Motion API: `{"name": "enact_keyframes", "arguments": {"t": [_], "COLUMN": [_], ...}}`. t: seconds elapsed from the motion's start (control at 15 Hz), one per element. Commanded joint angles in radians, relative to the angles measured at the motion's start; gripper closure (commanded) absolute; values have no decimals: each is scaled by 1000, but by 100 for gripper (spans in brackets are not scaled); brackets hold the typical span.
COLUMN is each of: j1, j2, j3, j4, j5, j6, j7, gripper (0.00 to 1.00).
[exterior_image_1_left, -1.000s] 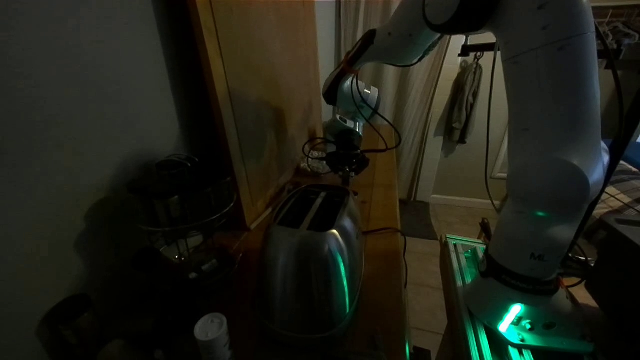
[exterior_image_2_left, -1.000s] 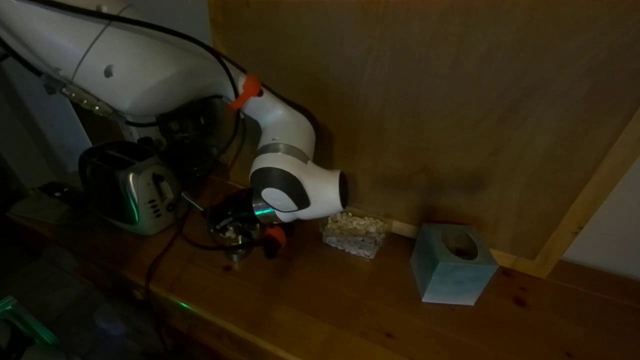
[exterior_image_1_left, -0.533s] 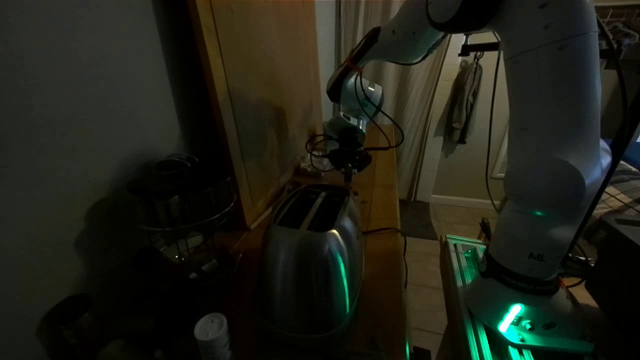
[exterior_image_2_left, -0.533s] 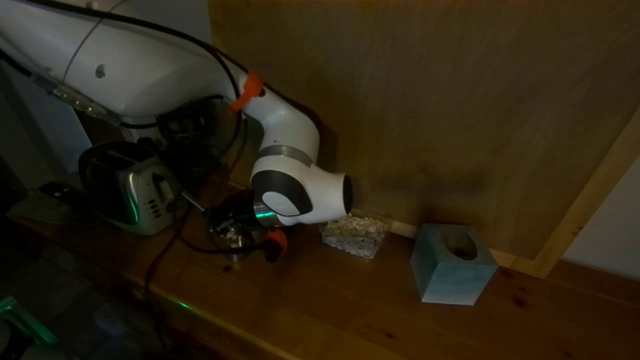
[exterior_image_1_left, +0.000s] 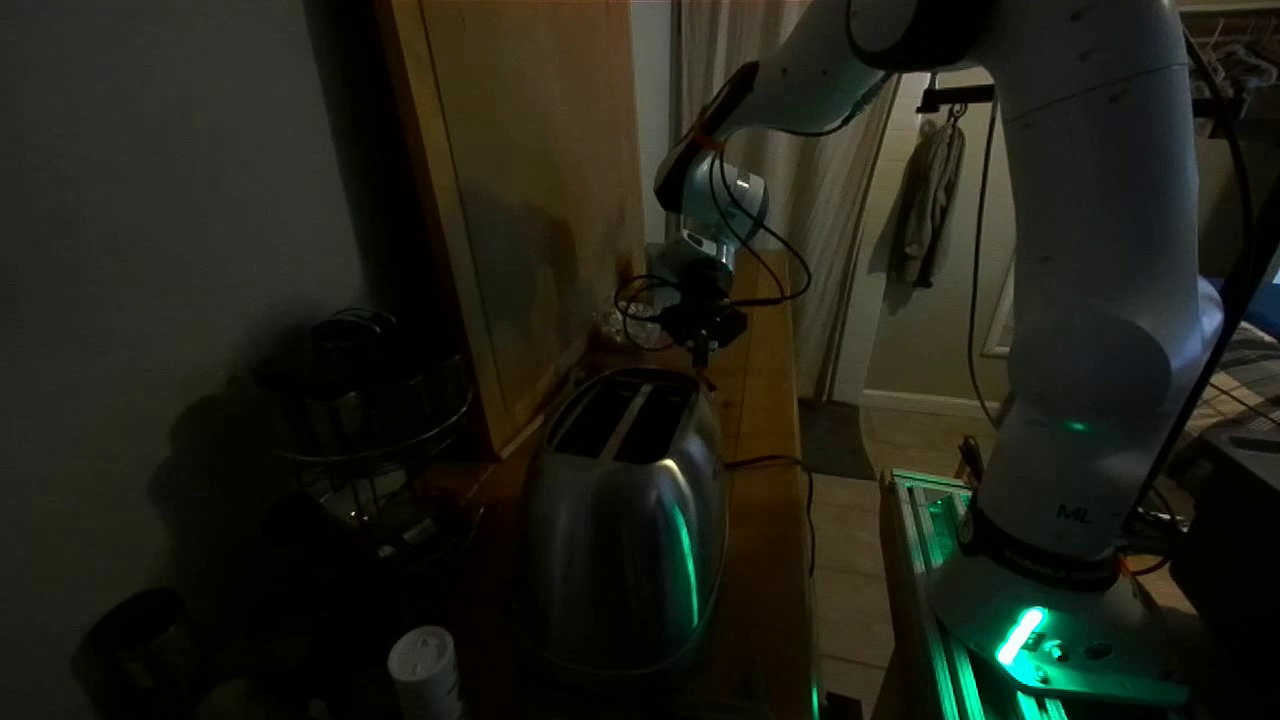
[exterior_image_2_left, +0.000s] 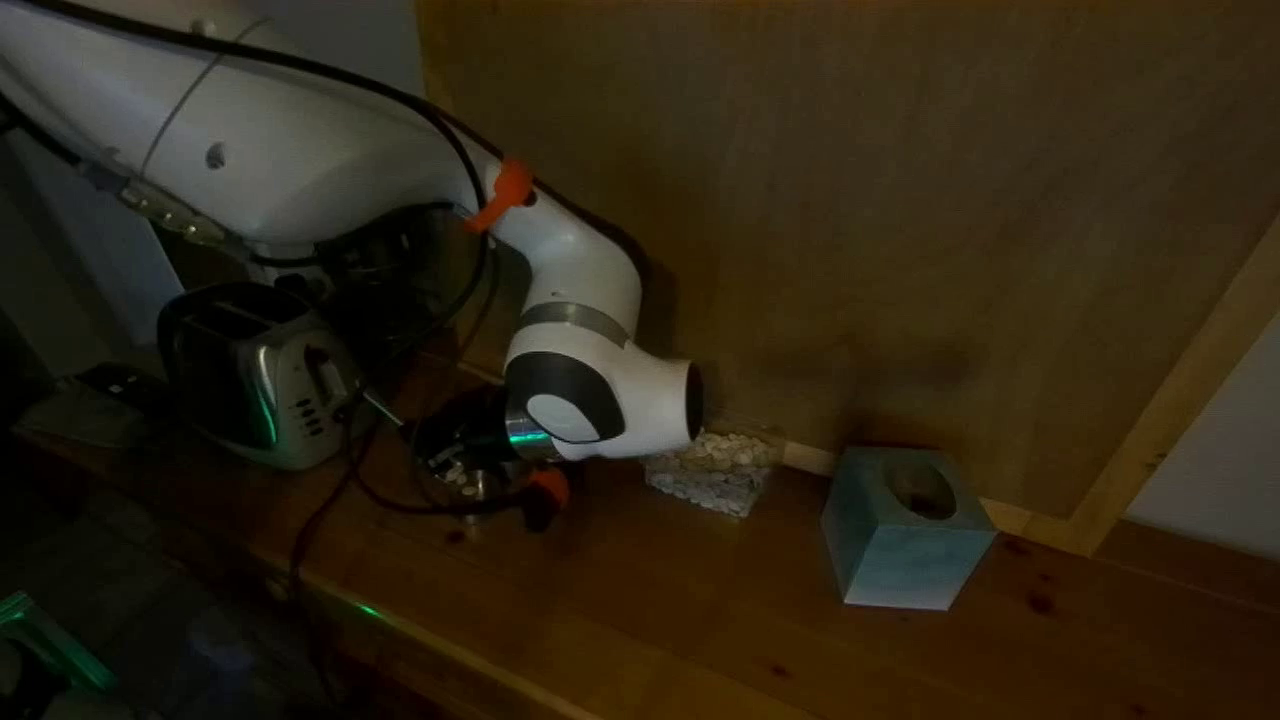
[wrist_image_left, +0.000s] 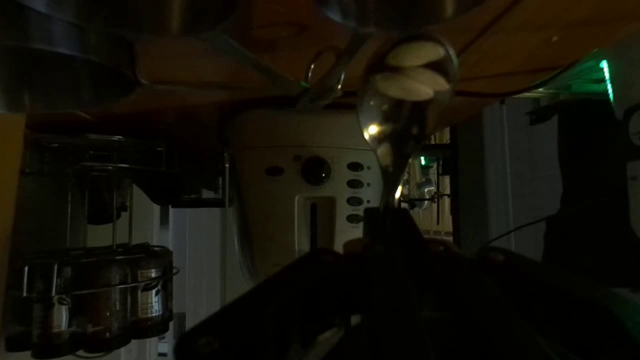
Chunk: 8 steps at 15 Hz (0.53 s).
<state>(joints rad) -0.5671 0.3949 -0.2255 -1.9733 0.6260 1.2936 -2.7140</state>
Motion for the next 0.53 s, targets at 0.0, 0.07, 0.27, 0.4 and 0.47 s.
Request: {"name": "enact_keyframes", "arguments": {"t": [0.0, 0.07, 0.27, 0.4, 0.47], "j1": [17, 22, 23, 22, -36], "j2": [31, 28, 37, 32, 18], "j3": [-22, -26, -26, -24, 52], "j4": [28, 24, 29, 27, 30], "j5": [1, -1, -3, -2, -17], "j6": [-10, 16, 31, 34, 31], "j7": [-16, -17, -24, -38, -23], "gripper": [98, 98, 98, 98, 98]}}
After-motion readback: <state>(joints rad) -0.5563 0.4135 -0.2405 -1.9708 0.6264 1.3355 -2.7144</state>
